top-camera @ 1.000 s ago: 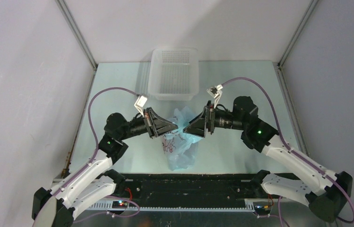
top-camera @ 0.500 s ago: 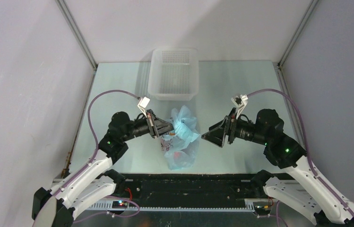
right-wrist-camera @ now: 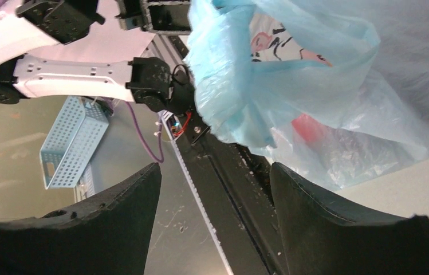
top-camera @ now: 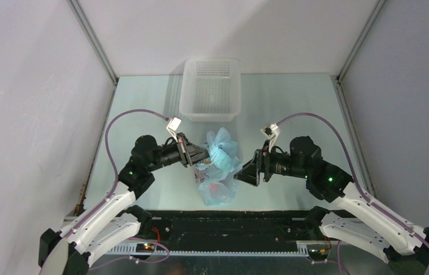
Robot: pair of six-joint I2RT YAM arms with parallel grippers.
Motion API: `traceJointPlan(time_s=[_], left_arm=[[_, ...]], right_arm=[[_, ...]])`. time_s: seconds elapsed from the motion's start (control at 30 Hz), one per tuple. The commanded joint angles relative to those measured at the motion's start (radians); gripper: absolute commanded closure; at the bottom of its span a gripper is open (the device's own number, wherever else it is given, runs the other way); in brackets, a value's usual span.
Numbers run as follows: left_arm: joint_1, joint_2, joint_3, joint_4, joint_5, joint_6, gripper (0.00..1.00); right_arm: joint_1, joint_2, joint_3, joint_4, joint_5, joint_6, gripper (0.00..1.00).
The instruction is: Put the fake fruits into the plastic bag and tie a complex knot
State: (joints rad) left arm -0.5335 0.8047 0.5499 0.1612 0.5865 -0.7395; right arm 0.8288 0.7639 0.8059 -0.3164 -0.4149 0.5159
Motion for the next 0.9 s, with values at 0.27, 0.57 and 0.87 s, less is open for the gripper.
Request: traceJointPlan(time_s=[0.27, 0.57, 0.87], left_arm=[[0.006, -0.010, 0.054, 0.008, 0.004, 0.029, 1.00], [0.006, -0.007, 0.056, 0.009, 0.000, 0.026, 1.00], [0.023, -0.061, 0.092, -0.090, -0.143, 0.085, 1.00]], right_arm=[[-0.097, 0.108, -0.007, 0.194, -0.115, -0.063, 0.47], [-0.097, 0.141, -0.007, 0.198, -0.158, -0.074, 0.66], [-0.099, 0.152, -0.007, 0.155, -0.049, -0.103, 1.00]])
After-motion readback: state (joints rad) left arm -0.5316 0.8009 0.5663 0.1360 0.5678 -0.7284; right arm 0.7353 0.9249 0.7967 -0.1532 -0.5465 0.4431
